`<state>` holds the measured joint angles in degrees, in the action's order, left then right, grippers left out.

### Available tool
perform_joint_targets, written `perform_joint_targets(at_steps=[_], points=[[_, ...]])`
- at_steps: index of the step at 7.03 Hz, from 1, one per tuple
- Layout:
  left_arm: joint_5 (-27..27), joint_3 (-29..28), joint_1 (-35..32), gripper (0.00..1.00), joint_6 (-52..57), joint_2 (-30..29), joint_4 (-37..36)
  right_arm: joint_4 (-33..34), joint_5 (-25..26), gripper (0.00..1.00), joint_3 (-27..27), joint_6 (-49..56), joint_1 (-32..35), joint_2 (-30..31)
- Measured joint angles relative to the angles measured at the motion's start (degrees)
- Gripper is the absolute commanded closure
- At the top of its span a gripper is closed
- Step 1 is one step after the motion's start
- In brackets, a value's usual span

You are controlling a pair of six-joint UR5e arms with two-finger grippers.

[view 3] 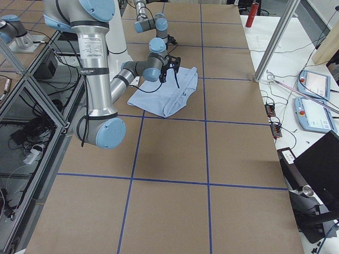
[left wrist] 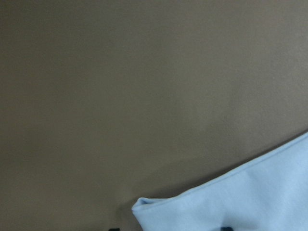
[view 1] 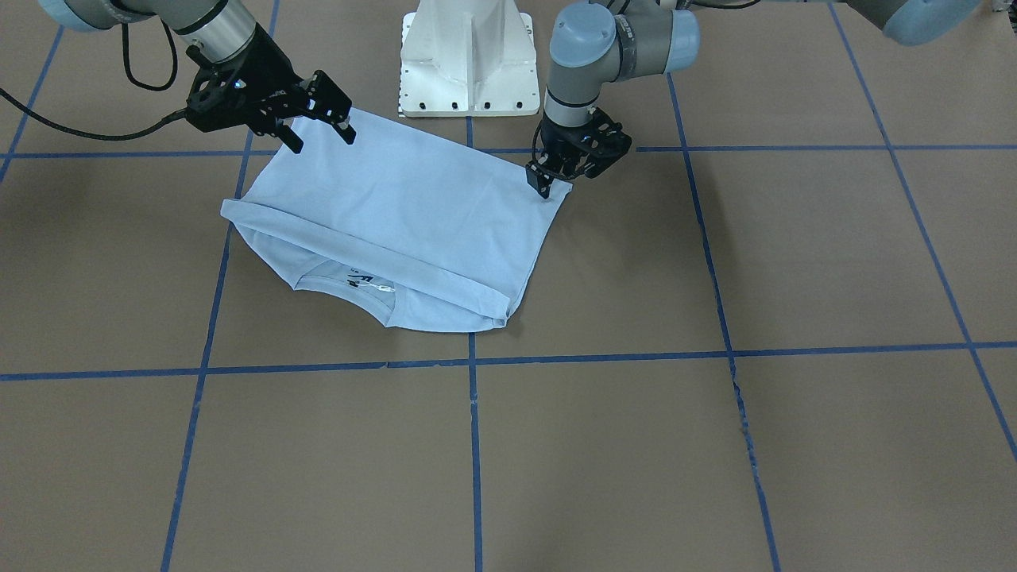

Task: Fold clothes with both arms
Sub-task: 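Hold the shirt with the right gripper while the left gripper grasps its near corner, then fold the corner with the left gripper away from the robot toward the right gripper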

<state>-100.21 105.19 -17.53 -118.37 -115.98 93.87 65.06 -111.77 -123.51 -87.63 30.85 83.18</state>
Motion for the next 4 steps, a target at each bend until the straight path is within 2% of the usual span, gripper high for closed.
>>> perform_joint_targets(at_steps=[4], points=[[0.3, 0.3, -0.6, 1.00, -1.7, -0.2, -0.1, 0.0, 0.1, 0.00, 0.3, 0.0, 0.0, 0.1]])
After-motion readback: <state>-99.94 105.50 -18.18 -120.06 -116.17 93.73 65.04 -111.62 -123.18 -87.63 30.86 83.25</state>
